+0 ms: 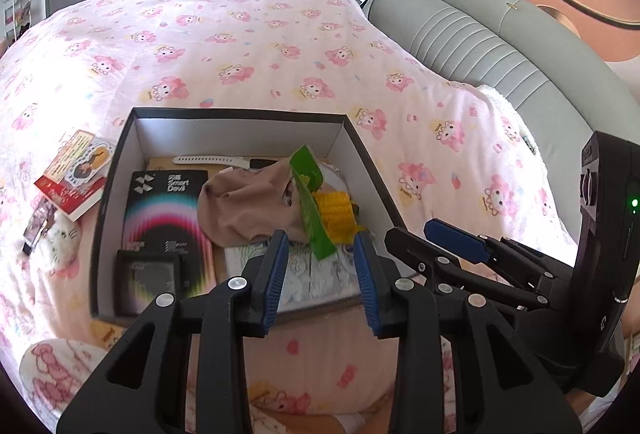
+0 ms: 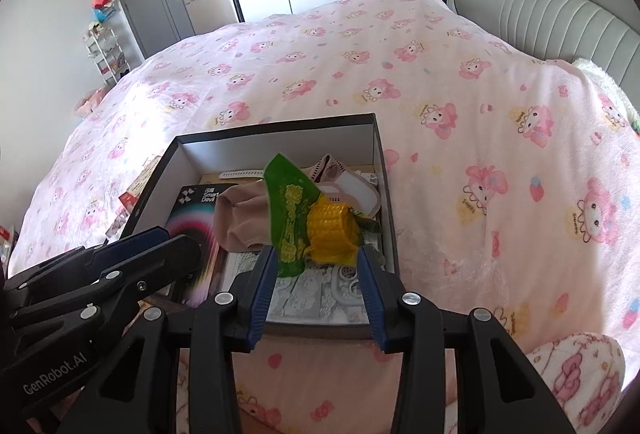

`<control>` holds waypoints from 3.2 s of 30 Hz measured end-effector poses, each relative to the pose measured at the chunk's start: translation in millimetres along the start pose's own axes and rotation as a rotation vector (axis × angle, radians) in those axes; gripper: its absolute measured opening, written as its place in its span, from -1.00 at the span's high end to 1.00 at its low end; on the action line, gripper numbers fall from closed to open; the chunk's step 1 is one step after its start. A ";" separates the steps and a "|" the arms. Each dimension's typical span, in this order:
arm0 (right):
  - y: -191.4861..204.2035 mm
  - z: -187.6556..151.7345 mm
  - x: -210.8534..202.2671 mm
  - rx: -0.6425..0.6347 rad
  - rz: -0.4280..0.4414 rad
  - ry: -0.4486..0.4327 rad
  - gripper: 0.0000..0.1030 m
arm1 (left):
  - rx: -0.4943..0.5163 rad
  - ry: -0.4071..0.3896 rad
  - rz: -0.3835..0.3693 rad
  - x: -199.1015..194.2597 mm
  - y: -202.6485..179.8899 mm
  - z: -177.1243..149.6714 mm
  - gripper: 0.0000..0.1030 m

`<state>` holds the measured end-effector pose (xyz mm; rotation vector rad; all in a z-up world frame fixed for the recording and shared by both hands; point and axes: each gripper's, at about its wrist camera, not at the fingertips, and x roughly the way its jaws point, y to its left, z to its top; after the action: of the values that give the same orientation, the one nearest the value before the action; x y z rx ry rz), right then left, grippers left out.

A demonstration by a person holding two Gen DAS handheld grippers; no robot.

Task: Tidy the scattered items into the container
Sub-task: 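Open both tools to release the bag and raise them from the box, then move both tools toward the white plush toy beside the box, then grasp the white fluffy plush toy with both tools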

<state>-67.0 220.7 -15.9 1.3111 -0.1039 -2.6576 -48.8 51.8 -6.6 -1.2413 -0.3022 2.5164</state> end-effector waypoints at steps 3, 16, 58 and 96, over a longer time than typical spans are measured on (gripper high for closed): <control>10.6 -4.1 -4.7 -0.018 0.007 0.005 0.28 | 0.001 -0.005 0.013 -10.7 4.5 -5.9 0.35; 61.4 -16.3 -12.0 -0.109 0.028 0.025 0.28 | -0.020 -0.012 0.023 -43.9 43.1 -25.4 0.35; 284.2 22.4 154.0 -0.350 0.224 0.268 0.28 | -0.640 0.094 0.014 14.4 369.7 -58.0 0.03; 363.0 -15.1 235.8 -0.381 0.529 0.682 0.25 | -0.877 -0.040 0.063 -58.3 391.6 -151.2 0.26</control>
<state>-149.8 -180.0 -158.3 1.6721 0.1248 -1.6066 31.5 -325.7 -181.7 -1.4685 -1.5101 2.5147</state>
